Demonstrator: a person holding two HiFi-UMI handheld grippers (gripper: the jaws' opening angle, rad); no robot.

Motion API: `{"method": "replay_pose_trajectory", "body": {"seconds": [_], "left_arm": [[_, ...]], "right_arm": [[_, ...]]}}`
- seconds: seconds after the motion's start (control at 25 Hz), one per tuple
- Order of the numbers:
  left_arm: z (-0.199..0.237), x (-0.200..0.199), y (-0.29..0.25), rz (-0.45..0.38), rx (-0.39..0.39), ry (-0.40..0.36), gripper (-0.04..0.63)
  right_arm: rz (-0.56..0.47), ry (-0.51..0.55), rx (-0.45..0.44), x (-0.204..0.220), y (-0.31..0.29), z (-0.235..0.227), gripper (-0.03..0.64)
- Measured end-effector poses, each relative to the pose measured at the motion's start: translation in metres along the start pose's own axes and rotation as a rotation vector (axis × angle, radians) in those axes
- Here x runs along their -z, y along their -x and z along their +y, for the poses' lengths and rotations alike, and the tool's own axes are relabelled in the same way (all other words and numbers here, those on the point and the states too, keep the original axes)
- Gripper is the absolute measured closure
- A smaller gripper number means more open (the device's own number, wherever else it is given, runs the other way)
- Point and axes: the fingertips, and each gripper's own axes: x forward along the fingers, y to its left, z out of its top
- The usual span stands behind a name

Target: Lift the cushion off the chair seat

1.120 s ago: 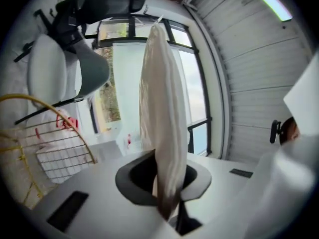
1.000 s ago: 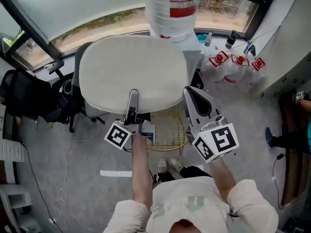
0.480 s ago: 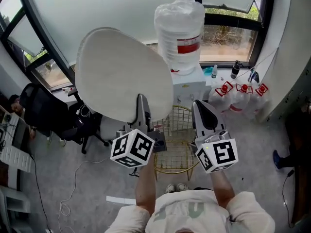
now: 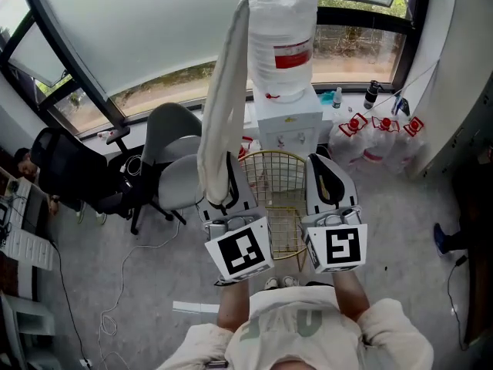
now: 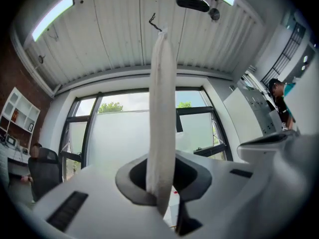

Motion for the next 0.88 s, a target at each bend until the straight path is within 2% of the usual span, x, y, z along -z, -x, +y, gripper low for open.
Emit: {"method": "replay_pose_trajectory", "body": {"seconds": [0.16, 0.32, 0.88], "left_arm": [[-0.011, 0.011, 0.011, 0.018, -0.001, -0.028, 0.546], [-0.016, 0.021, 0.011, 0.045, 0.013, -0.023, 0.546], [-0.023, 0.019, 0.006, 0.032, 0.019, -0.006, 0.546]], "right_arm": [[0.034, 0.012, 0.003, 0.013, 0.010, 0.002, 0.600], [0.071, -0.001, -0.005, 0.027, 0.012, 0.002, 0.600], [0.094, -0.007, 0.017, 0.034, 0.009, -0.007, 0.601]]}}
